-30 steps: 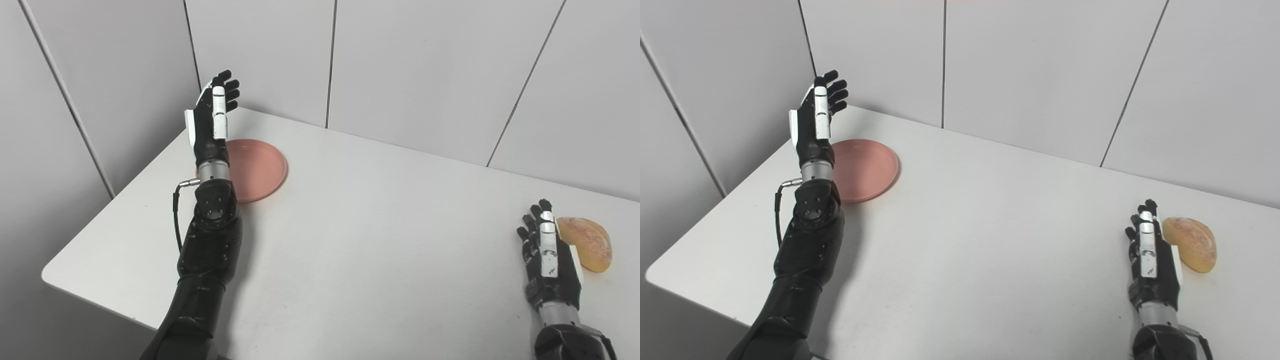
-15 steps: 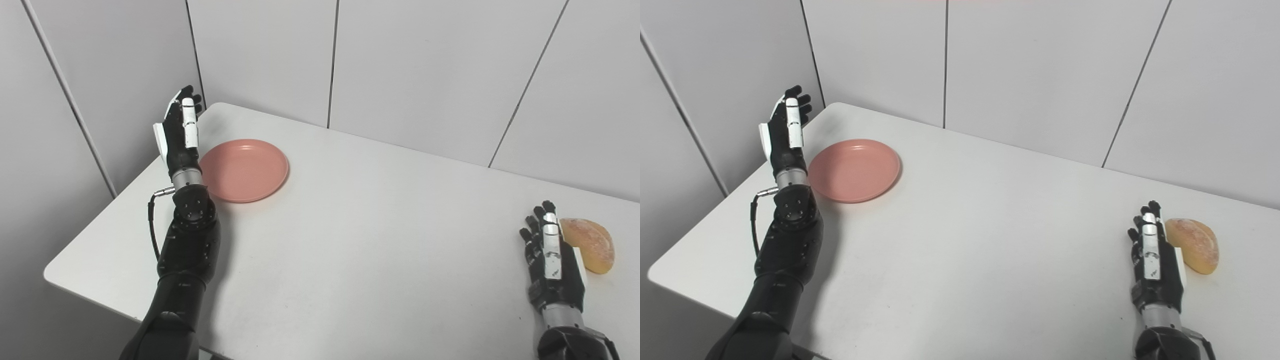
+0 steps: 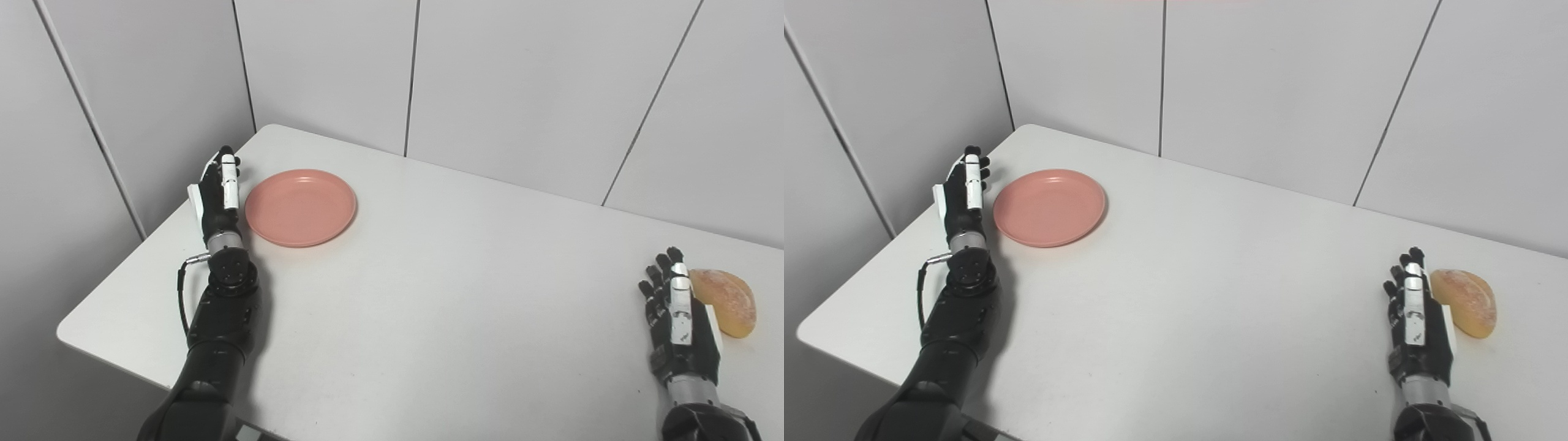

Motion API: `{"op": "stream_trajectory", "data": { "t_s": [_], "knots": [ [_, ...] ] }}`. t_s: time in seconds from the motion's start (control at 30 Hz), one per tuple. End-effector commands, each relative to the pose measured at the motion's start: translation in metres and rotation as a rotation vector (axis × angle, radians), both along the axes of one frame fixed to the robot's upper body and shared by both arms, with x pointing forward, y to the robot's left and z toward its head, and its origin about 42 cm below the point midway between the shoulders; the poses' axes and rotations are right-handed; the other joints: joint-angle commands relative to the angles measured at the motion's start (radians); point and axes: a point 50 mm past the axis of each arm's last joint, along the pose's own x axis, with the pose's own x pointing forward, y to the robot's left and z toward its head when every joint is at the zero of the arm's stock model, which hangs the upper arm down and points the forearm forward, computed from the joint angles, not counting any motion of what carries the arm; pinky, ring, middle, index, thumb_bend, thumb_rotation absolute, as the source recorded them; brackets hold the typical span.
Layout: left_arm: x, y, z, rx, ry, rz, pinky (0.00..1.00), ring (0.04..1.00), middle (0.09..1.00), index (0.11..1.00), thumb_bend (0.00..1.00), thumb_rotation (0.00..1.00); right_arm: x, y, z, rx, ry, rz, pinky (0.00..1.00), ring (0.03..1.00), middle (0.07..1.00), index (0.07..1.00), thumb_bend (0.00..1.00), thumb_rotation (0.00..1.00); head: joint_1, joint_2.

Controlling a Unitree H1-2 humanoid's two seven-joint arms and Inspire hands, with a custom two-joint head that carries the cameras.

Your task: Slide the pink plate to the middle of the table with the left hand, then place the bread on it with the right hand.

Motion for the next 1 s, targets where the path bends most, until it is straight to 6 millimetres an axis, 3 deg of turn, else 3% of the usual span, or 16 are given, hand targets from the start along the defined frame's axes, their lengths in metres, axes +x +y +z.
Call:
{"op": "stream_trajectory", "data": {
  "t_s": [0.0, 0.37, 0.97],
  "knots": [
    [0.015, 0.003, 0.028, 0.011, -0.091, -0.018, 0.82, 0.808, 0.794, 0.775, 0.52, 1.0, 0.004, -0.001, 0.015, 0.012, -0.055, 0.0, 1.0, 1.0, 1.0, 1.0, 0.73, 0.91, 0.001, 0.001],
    [0.026, -0.023, 0.017, -0.099, -0.08, -0.132, 0.8, 0.807, 0.799, 0.792, 0.52, 1.0, 0.002, -0.001, 0.02, 0.005, -0.051, -0.005, 1.0, 1.0, 1.0, 1.0, 0.73, 0.91, -0.001, 0.007],
    [0.039, -0.054, 0.018, -0.184, -0.038, -0.301, 0.82, 0.821, 0.808, 0.796, 0.52, 1.0, 0.002, 0.004, 0.024, 0.006, -0.053, -0.012, 1.0, 1.0, 1.0, 1.0, 0.73, 0.91, -0.015, 0.014]
  ]
}}
